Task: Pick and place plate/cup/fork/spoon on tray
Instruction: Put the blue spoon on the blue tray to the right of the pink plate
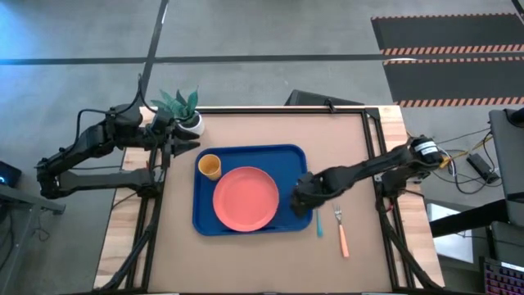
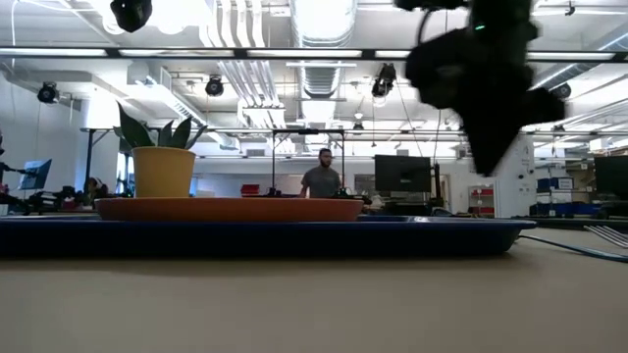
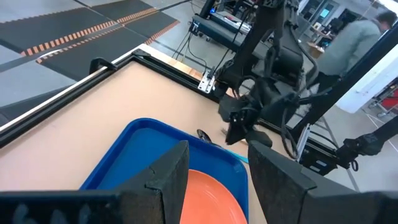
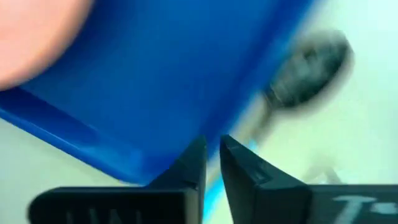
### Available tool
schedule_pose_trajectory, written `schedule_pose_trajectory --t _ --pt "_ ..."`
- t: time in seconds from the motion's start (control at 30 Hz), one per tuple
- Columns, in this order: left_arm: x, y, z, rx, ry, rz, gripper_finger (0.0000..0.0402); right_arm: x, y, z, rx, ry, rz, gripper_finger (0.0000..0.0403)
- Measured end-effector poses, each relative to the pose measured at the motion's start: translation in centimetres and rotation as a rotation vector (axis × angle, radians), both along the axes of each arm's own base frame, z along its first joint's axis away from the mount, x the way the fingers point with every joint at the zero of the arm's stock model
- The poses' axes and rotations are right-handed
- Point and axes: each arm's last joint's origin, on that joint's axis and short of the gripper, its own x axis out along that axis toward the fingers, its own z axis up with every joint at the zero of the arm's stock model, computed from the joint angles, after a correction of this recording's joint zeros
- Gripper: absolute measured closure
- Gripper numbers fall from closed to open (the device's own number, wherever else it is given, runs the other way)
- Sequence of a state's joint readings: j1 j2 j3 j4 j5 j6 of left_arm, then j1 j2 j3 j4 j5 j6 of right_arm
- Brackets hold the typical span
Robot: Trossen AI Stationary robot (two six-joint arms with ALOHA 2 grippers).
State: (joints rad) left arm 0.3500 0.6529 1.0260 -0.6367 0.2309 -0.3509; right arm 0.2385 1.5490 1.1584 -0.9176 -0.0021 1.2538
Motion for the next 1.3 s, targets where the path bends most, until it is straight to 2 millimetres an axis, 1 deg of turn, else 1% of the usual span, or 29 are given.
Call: schedule_pose_trajectory --t 0.07,0.17,0.3,0.43,0.63,0.93,1.13,1.23,1.3 --pt "0.0 0.0 0.0 -0.001 0.002 0.000 0.0253 -0.7 1.2 0.0 0.008 0.037 -0.030 0.0343" --pt "0.0 0.0 0.0 0.019 0.001 -0.005 0.0253 -1.1 2.6 -0.2 0.008 0.050 -0.073 0.0312" --pt "0.0 0.0 0.0 0.022 0.002 -0.006 0.0253 -1.1 3.5 -1.0 -0.021 0.065 -0.122 0.0276" --pt "0.0 0.0 0.1 0.024 0.000 -0.006 0.0253 -1.0 3.7 -1.7 -0.043 0.089 -0.146 0.0254" --pt "-0.2 -0.1 0.1 0.026 -0.006 -0.006 0.0253 -0.6 3.7 -3.1 -0.073 0.128 -0.149 0.0252" --pt "-0.4 -0.2 0.2 0.027 -0.014 -0.006 0.0253 -0.5 3.8 -4.3 -0.094 0.168 -0.168 0.0256" --pt "-0.5 -0.2 0.3 0.027 -0.017 -0.006 0.0253 -0.8 3.6 -5.2 -0.107 0.195 -0.197 0.0257" --pt "-0.6 -0.2 0.2 0.028 -0.018 -0.007 0.0253 -1.3 3.4 -6.1 -0.127 0.225 -0.220 0.0259" --pt "-0.5 -0.2 0.2 0.028 -0.017 -0.006 0.0253 -1.4 3.3 -6.3 -0.138 0.213 -0.239 0.0260"
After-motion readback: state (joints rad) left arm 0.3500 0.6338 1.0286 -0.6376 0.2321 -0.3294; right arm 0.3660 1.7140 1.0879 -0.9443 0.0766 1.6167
